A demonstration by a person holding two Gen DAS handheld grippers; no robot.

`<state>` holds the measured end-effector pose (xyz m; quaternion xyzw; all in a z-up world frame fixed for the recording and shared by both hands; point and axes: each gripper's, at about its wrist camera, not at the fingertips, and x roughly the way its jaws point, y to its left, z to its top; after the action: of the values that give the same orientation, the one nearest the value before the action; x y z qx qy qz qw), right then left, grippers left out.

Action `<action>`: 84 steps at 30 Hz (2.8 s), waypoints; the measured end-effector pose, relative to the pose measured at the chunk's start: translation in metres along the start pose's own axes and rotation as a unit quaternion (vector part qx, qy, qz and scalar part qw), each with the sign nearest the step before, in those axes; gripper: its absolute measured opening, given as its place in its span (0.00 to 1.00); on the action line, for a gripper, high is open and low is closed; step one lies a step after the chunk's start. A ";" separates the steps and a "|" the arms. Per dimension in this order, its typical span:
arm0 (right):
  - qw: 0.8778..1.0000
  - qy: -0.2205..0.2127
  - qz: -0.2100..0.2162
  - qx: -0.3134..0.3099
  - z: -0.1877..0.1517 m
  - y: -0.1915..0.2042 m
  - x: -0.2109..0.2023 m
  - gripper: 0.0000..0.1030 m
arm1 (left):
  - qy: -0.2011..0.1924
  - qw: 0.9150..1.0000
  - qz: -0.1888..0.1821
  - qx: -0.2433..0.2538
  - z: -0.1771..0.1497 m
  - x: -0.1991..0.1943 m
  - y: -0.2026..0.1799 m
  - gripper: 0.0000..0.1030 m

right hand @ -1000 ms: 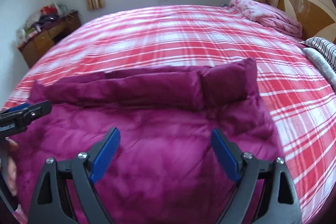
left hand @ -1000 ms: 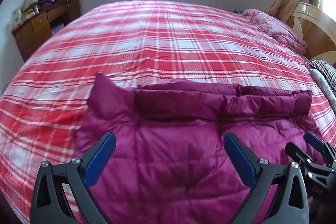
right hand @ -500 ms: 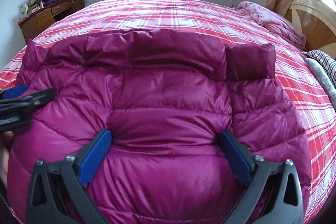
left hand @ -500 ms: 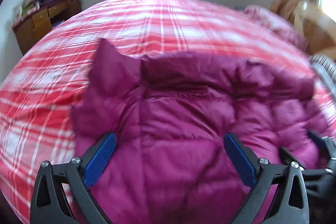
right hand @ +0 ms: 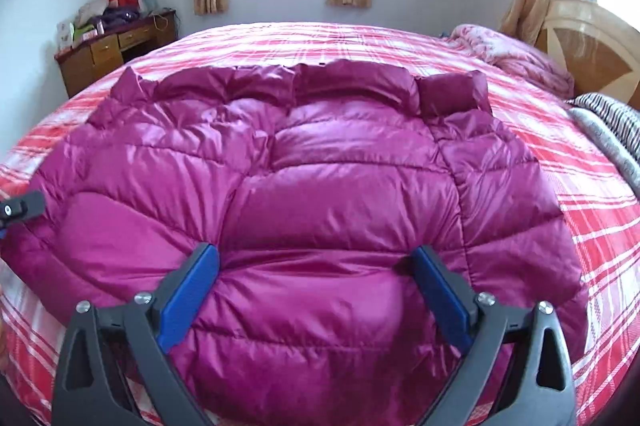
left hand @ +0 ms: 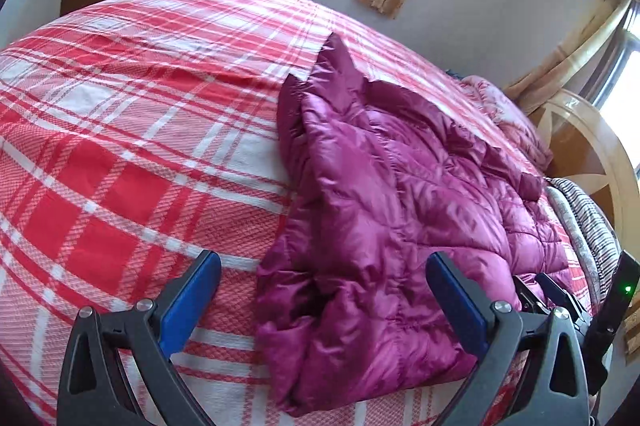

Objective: Fold large clothes
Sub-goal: 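Lift the jacket side with the left gripper and fold it over the body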

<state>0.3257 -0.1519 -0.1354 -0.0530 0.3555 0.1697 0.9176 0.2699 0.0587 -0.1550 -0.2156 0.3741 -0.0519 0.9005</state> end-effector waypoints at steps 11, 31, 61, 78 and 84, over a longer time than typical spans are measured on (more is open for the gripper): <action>0.999 0.030 -0.011 -0.028 -0.001 0.003 0.026 1.00 | 0.016 0.994 -0.103 -0.030 -0.005 0.014 -0.007 0.41; 0.997 0.016 0.079 0.018 0.002 -0.035 0.017 1.00 | -0.046 0.966 -0.209 0.143 0.056 -0.034 -0.159 0.14; 0.966 -0.023 0.103 0.236 0.042 -0.188 0.006 0.91 | 0.001 0.853 -0.234 0.467 -0.071 0.067 -0.288 0.68; 0.968 -0.093 0.019 0.232 0.039 -0.181 -0.028 0.72 | -0.071 0.957 -0.208 0.190 0.069 0.084 -0.181 0.89; 0.974 -0.119 0.124 0.147 0.080 -0.124 -0.039 0.72 | 0.017 0.955 -0.193 0.225 0.081 0.140 -0.218 0.89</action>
<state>0.3932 -0.2610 -0.0526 0.1479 0.2685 0.2335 0.9228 0.4413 -0.1452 -0.1026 -0.0743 0.3191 -0.3111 0.8921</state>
